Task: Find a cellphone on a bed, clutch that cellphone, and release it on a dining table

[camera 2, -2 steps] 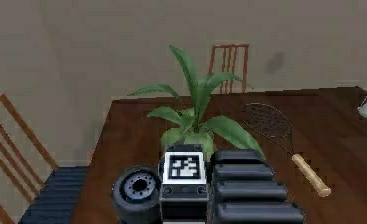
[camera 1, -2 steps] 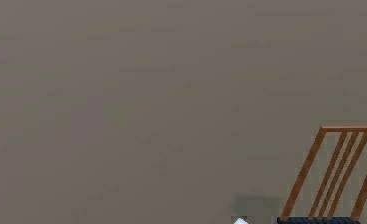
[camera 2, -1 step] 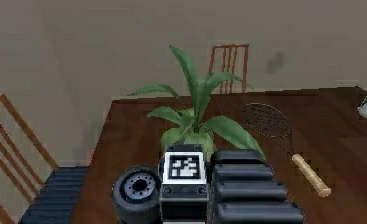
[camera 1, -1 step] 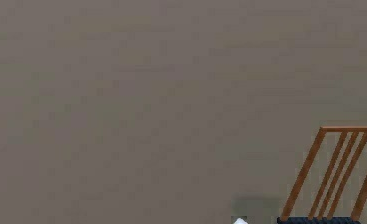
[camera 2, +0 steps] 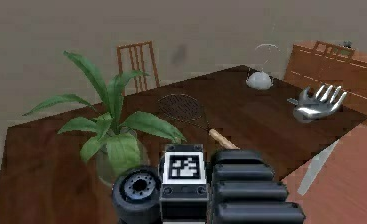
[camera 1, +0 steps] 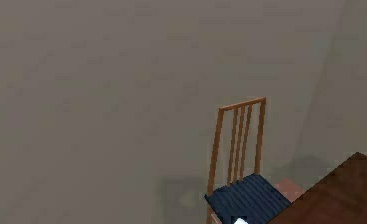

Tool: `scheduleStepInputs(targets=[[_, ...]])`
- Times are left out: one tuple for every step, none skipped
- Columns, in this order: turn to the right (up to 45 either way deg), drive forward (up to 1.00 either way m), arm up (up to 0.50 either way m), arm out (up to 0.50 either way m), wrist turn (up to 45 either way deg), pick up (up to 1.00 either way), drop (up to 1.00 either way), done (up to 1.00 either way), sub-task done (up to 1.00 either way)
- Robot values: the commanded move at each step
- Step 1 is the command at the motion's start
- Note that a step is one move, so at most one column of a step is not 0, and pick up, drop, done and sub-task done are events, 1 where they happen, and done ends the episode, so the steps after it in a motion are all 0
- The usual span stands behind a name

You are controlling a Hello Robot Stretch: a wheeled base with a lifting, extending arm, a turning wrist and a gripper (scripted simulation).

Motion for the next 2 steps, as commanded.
scheduleStepInputs(targets=[[0.0, 0.00, 0.00, 0.48, 0.0, 0.00, 0.00, 0.00, 0.00], [0.0, 0.00, 0.00, 0.00, 45.0, 0.00, 0.00, 0.00, 0.00]])
